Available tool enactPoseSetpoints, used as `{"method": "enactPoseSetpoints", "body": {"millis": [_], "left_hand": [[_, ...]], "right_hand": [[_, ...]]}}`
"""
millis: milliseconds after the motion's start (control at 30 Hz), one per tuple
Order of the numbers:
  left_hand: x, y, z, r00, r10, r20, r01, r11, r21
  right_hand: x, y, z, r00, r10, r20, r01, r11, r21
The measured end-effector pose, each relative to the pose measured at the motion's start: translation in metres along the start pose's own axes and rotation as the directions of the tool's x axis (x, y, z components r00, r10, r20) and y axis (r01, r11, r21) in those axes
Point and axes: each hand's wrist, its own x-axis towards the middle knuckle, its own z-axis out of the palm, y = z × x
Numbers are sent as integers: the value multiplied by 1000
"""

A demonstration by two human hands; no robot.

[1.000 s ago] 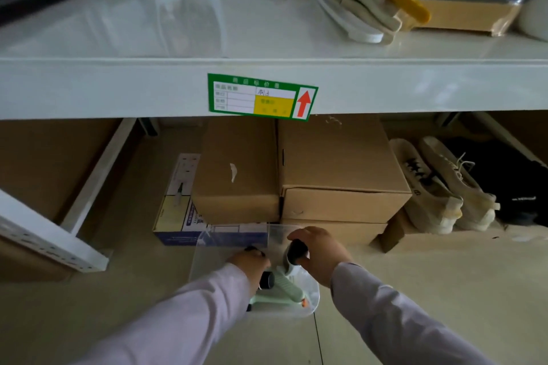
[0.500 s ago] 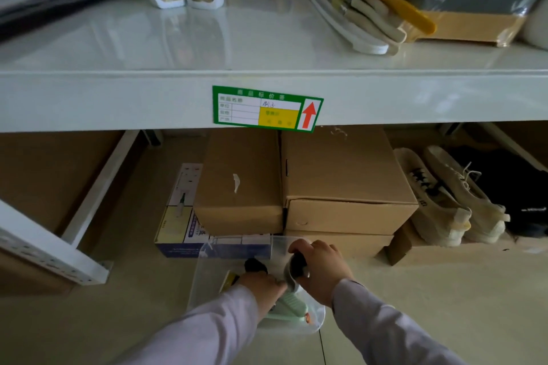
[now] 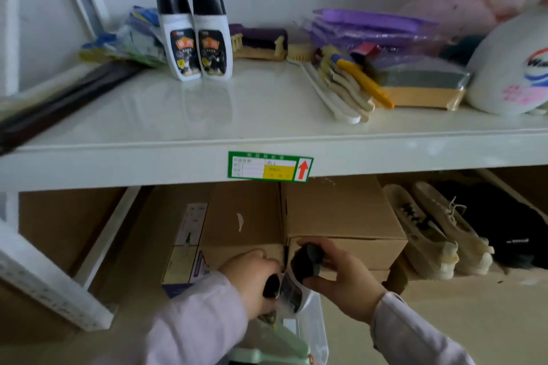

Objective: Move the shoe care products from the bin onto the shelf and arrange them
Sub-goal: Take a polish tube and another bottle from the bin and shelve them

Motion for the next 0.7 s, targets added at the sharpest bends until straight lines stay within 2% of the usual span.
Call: {"method": "enactPoseSetpoints", "body": {"millis": [233, 433, 533, 700], "left_hand": [[-43, 14, -96, 985, 79, -155, -90, 994, -63], [-82, 14, -177, 929, 111, -353, -192, 960, -205], [-93, 10, -214, 911, 60, -408, -214, 914, -345], [-88, -1, -262, 860, -96, -501, -265, 755, -600]], "right_hand": [[-20, -71, -44, 991, -123, -48, 132, 940, 315], [-35, -138, -89, 942, -330, -60, 309, 782, 541], [-25, -172, -110, 903, -412, -121, 402, 709, 579], [7, -217, -138, 870, -421, -257, 489, 671, 557]]}}
